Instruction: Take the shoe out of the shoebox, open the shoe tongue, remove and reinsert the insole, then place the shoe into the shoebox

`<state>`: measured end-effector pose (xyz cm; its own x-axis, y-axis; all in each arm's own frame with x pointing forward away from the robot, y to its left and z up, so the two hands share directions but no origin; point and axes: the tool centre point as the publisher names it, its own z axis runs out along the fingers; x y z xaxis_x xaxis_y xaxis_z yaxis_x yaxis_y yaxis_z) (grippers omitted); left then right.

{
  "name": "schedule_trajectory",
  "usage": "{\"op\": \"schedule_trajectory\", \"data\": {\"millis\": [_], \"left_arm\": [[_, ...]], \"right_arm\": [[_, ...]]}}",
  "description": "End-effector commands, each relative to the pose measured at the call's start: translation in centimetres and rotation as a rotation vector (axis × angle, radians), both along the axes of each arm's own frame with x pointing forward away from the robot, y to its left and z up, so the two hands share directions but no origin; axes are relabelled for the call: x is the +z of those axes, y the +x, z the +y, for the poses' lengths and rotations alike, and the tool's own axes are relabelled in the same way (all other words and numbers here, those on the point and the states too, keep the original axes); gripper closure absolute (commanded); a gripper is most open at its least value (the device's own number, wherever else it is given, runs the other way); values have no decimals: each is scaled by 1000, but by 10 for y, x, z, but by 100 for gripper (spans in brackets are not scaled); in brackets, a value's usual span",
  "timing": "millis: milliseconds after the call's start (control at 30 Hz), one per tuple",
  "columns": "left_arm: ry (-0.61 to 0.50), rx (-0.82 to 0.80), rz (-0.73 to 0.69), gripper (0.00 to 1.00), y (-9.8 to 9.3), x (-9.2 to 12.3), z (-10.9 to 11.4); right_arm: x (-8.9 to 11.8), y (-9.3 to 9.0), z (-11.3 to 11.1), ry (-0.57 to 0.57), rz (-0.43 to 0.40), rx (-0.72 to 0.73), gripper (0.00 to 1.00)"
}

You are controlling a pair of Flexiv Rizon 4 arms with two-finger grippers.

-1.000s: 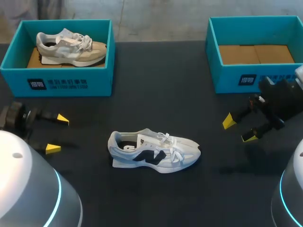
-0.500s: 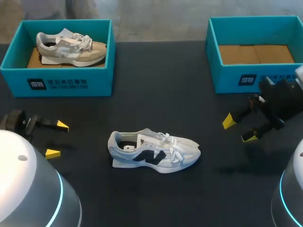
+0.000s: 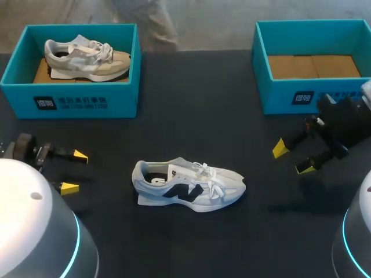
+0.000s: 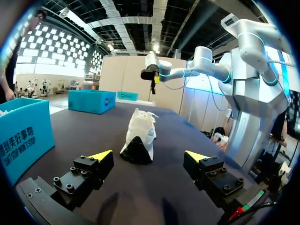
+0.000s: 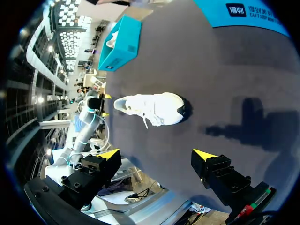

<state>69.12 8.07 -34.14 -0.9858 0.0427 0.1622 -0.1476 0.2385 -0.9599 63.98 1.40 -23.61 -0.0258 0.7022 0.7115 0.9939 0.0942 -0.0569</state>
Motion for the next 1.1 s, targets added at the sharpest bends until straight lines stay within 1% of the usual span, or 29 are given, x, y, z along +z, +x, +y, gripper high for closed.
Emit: {"op": "schedule_trajectory", "data": {"millis": [33, 500, 567, 767, 967, 1100], "left_arm": [[2, 2, -1, 0, -1, 0, 0], [2, 2, -1, 0, -1, 0, 0], [-14, -21, -9, 0, -2, -4, -4], [-26, -21, -11, 0, 0, -9, -13], [1, -20, -14, 0, -1, -20, -25], [10, -19, -19, 0, -3, -21, -34]], "right_arm": [[0, -1, 1, -3, -1, -3, 0], [0, -1, 1, -3, -1, -3, 0], [0, -1, 1, -3, -1, -3, 0], [0, -1, 1, -3, -1, -3, 0], [0, -1, 1, -3, -1, -3, 0], [0, -1, 1, -3, -1, -3, 0]]}}
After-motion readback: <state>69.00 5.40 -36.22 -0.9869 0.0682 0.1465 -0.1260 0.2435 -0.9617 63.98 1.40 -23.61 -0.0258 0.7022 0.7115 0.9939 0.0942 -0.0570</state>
